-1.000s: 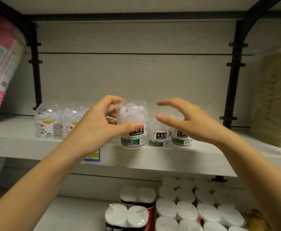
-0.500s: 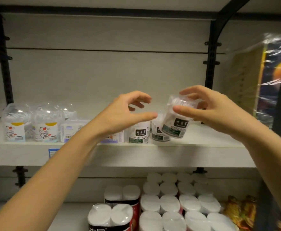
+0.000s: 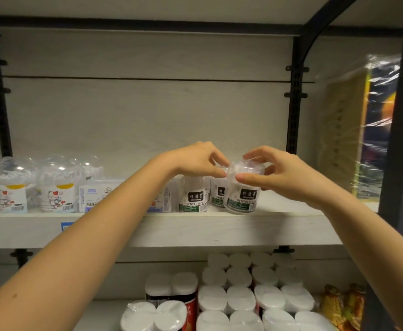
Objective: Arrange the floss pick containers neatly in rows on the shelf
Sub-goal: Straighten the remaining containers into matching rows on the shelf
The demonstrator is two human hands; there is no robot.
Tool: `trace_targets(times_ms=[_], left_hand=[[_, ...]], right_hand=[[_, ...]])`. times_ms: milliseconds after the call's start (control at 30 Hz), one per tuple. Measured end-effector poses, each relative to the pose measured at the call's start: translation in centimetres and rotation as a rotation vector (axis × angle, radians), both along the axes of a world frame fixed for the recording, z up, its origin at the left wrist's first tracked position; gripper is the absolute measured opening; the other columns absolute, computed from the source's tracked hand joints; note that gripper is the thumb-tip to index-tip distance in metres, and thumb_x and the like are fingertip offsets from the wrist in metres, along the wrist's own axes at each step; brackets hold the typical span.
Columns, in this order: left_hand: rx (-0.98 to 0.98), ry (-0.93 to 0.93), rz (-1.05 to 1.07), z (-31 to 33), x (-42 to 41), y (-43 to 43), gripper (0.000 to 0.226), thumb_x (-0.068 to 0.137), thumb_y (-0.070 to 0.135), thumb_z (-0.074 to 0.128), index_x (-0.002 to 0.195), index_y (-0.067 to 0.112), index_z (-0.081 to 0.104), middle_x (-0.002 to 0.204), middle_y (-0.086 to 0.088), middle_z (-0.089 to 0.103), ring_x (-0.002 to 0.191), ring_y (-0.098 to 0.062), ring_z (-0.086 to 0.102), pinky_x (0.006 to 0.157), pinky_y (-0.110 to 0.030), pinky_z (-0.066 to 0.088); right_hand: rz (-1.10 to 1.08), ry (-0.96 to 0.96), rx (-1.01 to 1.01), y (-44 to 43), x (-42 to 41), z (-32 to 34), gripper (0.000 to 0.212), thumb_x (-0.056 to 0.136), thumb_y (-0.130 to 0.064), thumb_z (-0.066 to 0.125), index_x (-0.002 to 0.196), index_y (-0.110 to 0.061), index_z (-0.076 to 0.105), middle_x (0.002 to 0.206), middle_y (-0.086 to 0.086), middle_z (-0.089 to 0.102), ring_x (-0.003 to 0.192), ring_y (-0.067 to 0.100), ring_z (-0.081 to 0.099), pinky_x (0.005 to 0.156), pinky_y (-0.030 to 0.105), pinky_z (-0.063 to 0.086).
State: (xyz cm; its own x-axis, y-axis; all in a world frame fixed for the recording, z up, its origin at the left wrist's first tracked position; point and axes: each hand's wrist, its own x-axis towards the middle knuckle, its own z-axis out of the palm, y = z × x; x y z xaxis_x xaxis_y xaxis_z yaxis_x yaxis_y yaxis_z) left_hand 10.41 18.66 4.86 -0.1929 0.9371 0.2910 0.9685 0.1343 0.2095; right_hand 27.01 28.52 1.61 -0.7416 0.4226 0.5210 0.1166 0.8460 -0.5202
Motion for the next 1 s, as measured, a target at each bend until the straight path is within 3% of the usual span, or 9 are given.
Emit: trace_targets(times_ms=[200,300,400,567,800,1000], left_hand=[[0.013,-0.055,0.009,0.1,-0.7,0.3,0.020,0.091,0.022,0.057,0.105,0.018,0.070,0.108,-0.001,0.069,0.095,-0.010,0.060,0.080,-0.019,0.040],[0.089,-0.181,0.024,0.4,-1.0,-0.5,0.031,0.093,0.024,0.053,0.122,0.015,0.061,0.129,0.001,0.060,0.113,-0.009,0.054,0.094,-0.020,0.037],[0.175,-0.253,0.059,0.3,-1.5,-1.6,0.038,0.096,0.030,0.045,0.131,0.014,0.053,0.138,0.001,0.052,0.116,-0.006,0.046,0.094,-0.020,0.031],[0.040,-0.209,0.154,-0.9,-2.5,-2.6,0.047,0.098,0.040,0.035,0.135,0.014,0.048,0.145,-0.001,0.044,0.131,-0.016,0.042,0.111,-0.031,0.028],[0.028,-0.142,0.130,-2.0,-2.6,-2.9,0.050,0.099,0.041,0.028,0.136,0.013,0.048,0.145,-0.002,0.044,0.131,-0.017,0.043,0.113,-0.035,0.029],[0.013,-0.100,0.152,-2.0,-2.5,-3.0,0.052,0.100,0.042,0.025,0.137,0.013,0.046,0.146,-0.003,0.042,0.133,-0.018,0.041,0.114,-0.037,0.028]], right_hand=[[-0.003,0.007,0.030,0.3,-1.3,-0.2,0.062,0.070,-0.050,0.069,0.123,-0.025,0.051,0.110,-0.011,0.054,0.085,0.003,0.057,0.083,0.033,0.053],[-0.011,0.008,0.057,0.2,-1.7,-0.1,0.060,0.071,-0.050,0.069,0.123,-0.026,0.051,0.110,-0.011,0.054,0.088,0.007,0.058,0.082,0.031,0.051],[-0.014,0.034,0.093,0.0,-2.1,-0.3,0.060,0.071,-0.052,0.069,0.121,-0.026,0.052,0.112,-0.011,0.057,0.091,0.009,0.057,0.081,0.028,0.048],[-0.021,0.034,0.136,-0.3,-2.9,-0.7,0.062,0.071,-0.056,0.066,0.123,-0.025,0.052,0.126,-0.006,0.058,0.094,0.010,0.056,0.084,0.027,0.048],[-0.044,0.064,0.221,-0.8,-3.4,-1.4,0.059,0.073,-0.052,0.067,0.123,-0.023,0.053,0.126,-0.004,0.060,0.094,0.009,0.057,0.079,0.022,0.043],[-0.086,0.040,0.237,-0.7,-3.4,-2.1,0.064,0.073,-0.060,0.062,0.125,-0.024,0.051,0.126,-0.007,0.060,0.104,0.013,0.060,0.082,0.026,0.046]])
